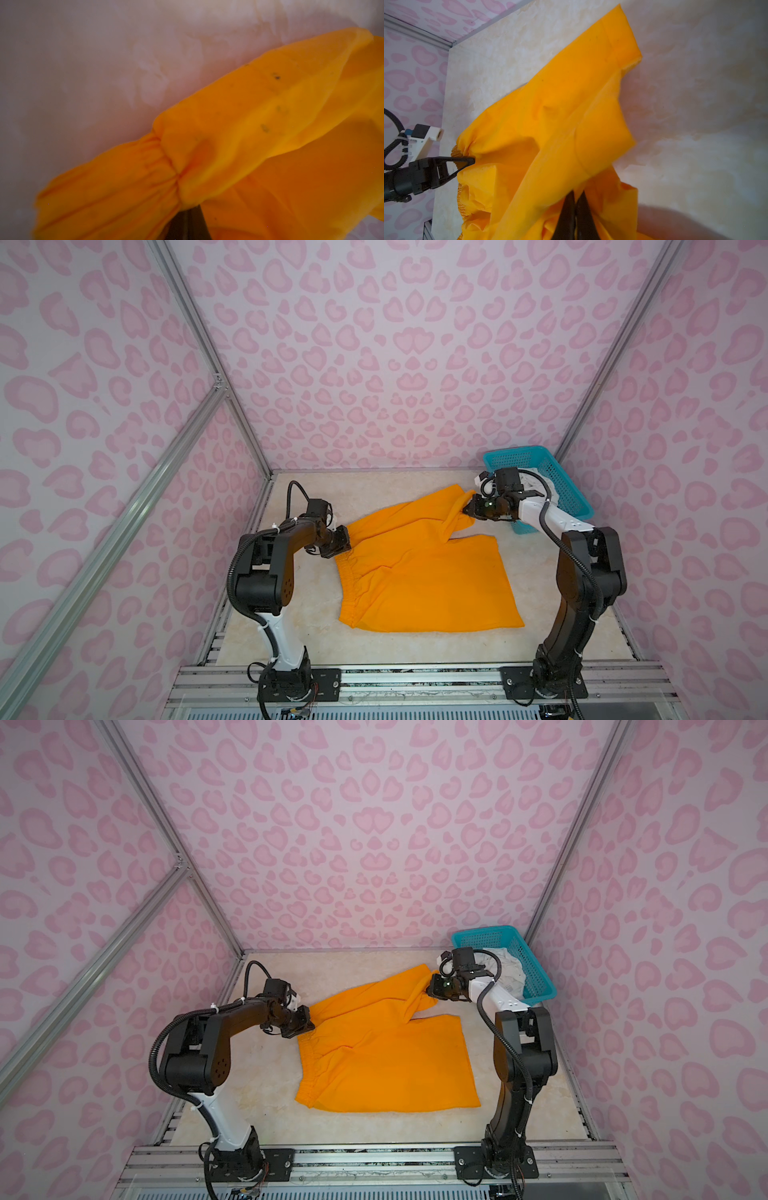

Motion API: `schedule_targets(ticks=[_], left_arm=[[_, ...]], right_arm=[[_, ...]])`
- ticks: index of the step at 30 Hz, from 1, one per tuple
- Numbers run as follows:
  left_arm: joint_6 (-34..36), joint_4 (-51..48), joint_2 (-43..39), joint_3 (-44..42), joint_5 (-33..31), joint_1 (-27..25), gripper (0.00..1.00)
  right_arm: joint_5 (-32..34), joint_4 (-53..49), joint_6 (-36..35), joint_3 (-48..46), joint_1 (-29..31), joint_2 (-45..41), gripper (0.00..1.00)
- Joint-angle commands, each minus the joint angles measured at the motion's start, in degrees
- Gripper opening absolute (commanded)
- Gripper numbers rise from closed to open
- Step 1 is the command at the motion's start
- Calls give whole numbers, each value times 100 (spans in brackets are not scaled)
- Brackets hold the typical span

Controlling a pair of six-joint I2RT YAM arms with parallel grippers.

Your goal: Fold and stack the mixed laundry pile

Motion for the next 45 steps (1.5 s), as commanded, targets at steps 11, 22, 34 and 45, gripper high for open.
schedule_targets(ticks=[11, 22, 34, 45], left_arm=[[3, 23, 34, -44, 65, 65, 3], [36, 23, 16, -88, 154, 87, 3], [30, 63, 6, -115, 215, 114, 3], [20, 111, 86, -23, 378, 259, 3]], right_arm=[[87, -342, -221, 17, -270, -212, 0], [45, -519, -248, 183, -394, -160, 15], [402, -793, -306, 310, -397, 4, 1], [1001, -1185, -462, 1421, -251, 1338, 34]])
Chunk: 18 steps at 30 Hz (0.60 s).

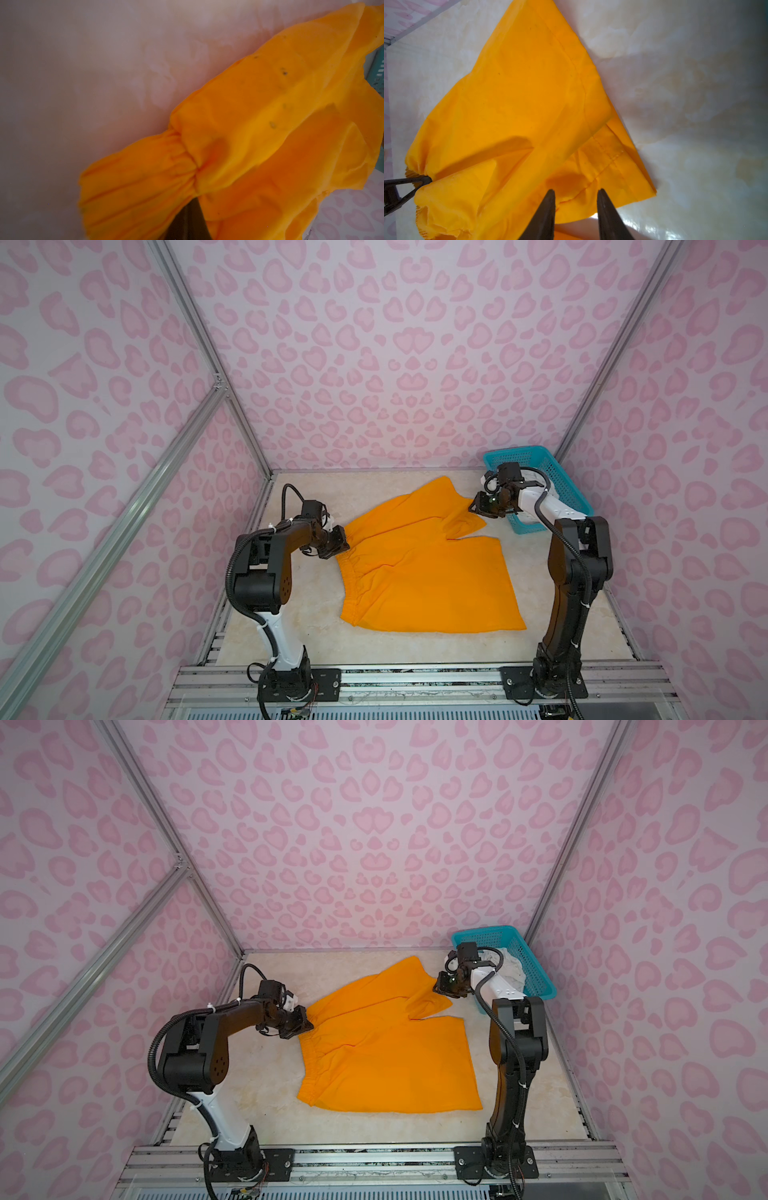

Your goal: Fold and stack the mixed laundry pile

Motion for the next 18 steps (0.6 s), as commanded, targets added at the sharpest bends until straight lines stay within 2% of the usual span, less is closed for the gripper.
schedule_targets(ticks=[1, 6, 10, 18], left_arm=[[38, -10, 51, 64, -48, 33, 3], [71, -77, 99, 172, 11, 156, 3], [167, -238, 161, 367, 0, 218, 3], [122, -286, 349, 651, 93, 232, 3]], right_arm=[[362, -186, -87, 324, 21, 401, 34], [355, -339, -138, 889, 25, 1021, 30], [461, -434, -320, 1075, 29, 1159, 31], [-150, -540, -499, 1140, 27, 1458, 30]])
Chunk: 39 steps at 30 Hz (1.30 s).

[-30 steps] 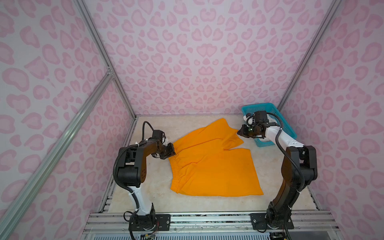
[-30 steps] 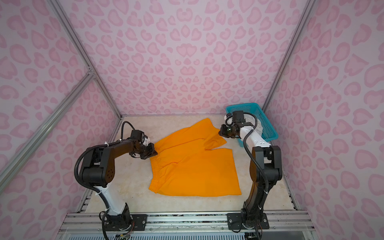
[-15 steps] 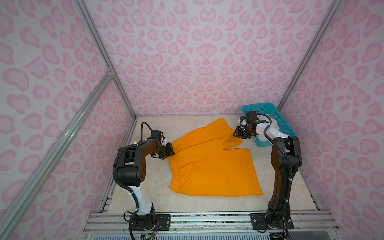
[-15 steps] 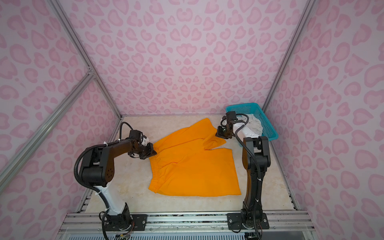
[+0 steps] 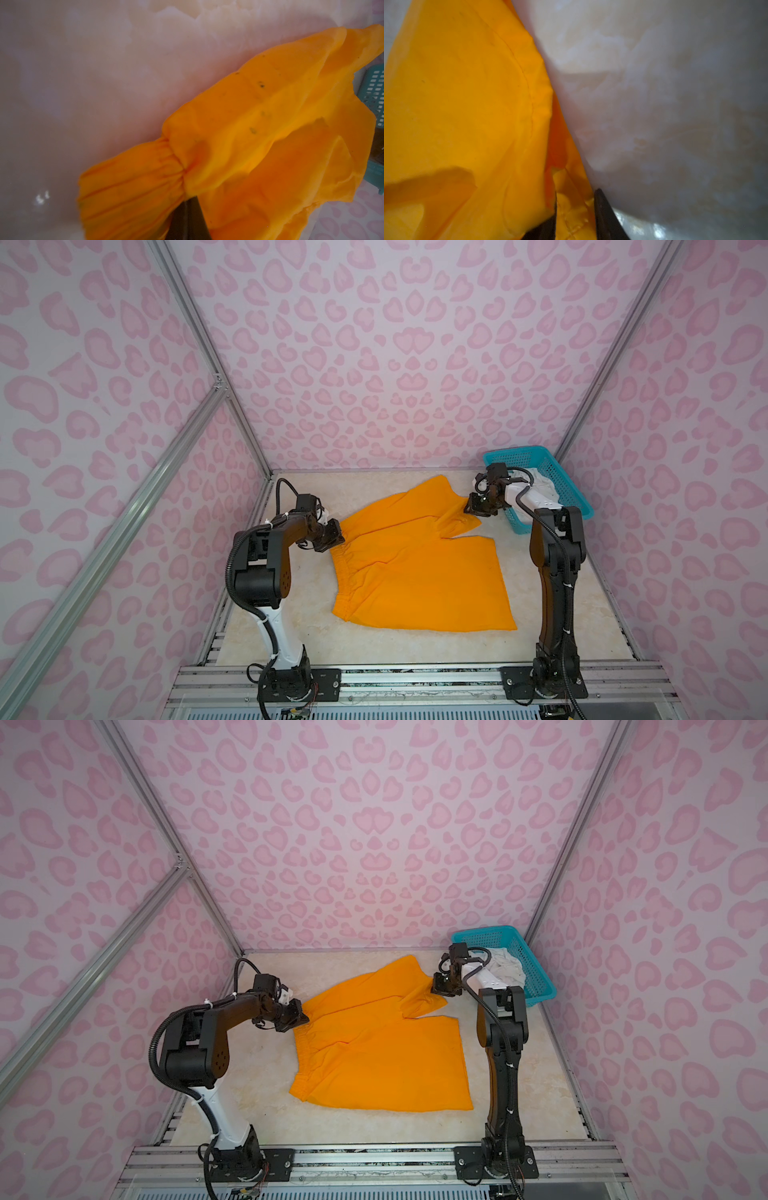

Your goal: Fold and stack the mixed laundry pile

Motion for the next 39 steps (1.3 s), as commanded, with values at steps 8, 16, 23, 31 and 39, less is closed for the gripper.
schedule_targets(ticks=[8, 16, 23, 31, 39], left_arm=[[8, -120, 196, 254, 44, 5, 3], [-36, -166, 405, 548, 43, 90, 3], [60, -487, 845, 1329, 20, 110, 3], [174, -761, 1177, 1895, -32, 120, 3], [88, -703, 1192, 1848, -85, 180, 3]], right_arm=[[-527, -78, -96, -298, -100, -71, 21], [-703, -278, -263, -505, -160, -530, 27], [-1109, -165, -284, -1071, -161, -862, 27], [-1363, -64, -198, -1381, -281, -855, 19], [-1161, 238, -73, -2350, -372, -1538, 3]])
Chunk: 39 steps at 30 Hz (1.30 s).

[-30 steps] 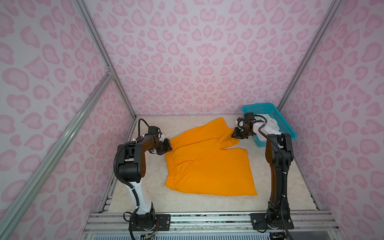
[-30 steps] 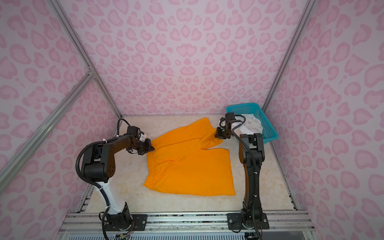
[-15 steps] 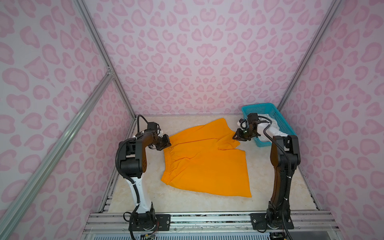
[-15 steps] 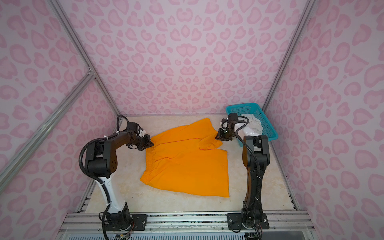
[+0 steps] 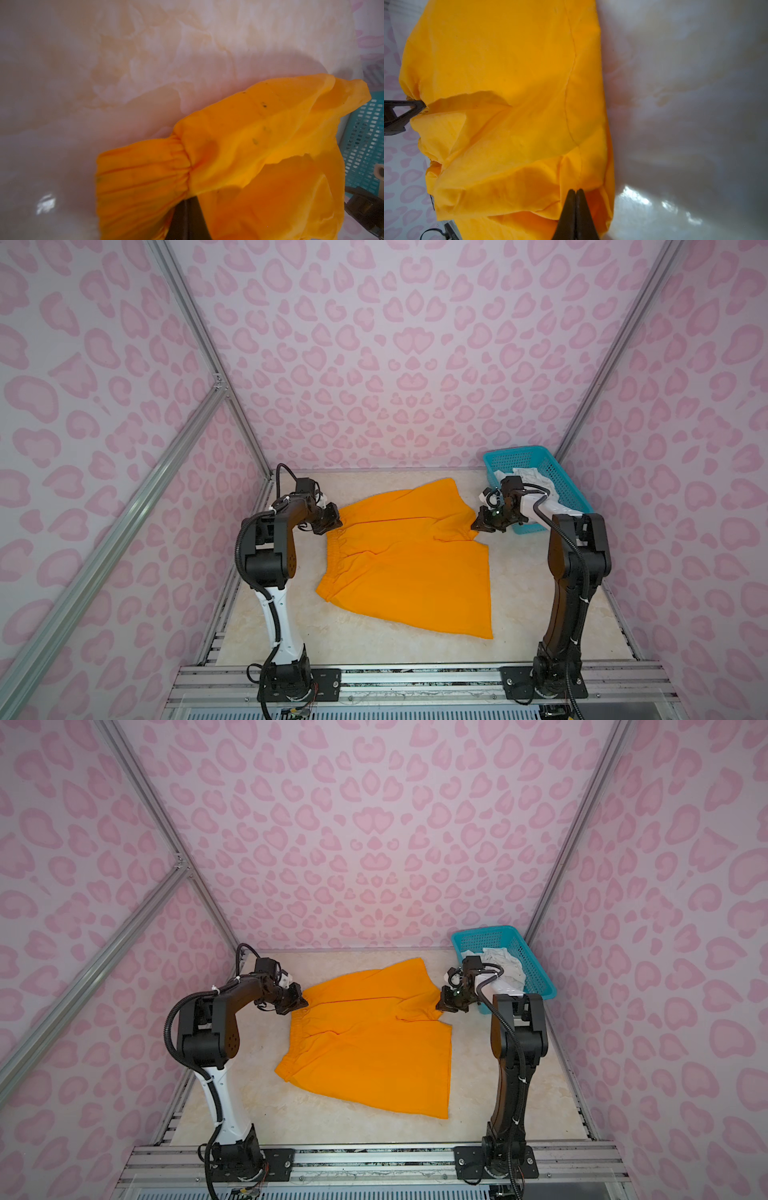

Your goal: Fold and stack the mixed laundry pile

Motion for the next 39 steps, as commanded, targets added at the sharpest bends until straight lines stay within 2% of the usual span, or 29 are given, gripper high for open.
schedule_targets(ticks=[1, 8, 14, 20, 22, 26, 32, 35, 39], left_arm=[[-7, 15, 32, -10, -52, 34, 3], [-18, 37, -5, -13, -1, 46, 3], [26, 8, -58, -12, 107, 77, 3], [199, -130, -39, 1, 264, 88, 3], [243, -150, -57, -12, 317, 84, 3], [314, -168, -79, -21, 580, 90, 3], [266, -136, -97, -61, 498, 87, 3], [110, -37, -210, -228, 269, 90, 3], [-234, 333, -507, -699, 208, 90, 3]], right_arm=[[72, 159, 95, -461, 0, -260, 1], [399, 465, 184, -1262, -16, -812, 0], [1441, 405, 353, -1547, -20, -983, 0], [1932, 259, 336, -1445, 108, -1136, 1], [2076, 60, 262, -1255, 231, -1205, 13], [2517, -305, 180, -768, 619, -1335, 28], [2121, -100, 512, -110, 1019, -819, 33], [1745, -25, 666, 214, 1114, -314, 33], [1648, -16, 799, 439, 1145, 113, 33]])
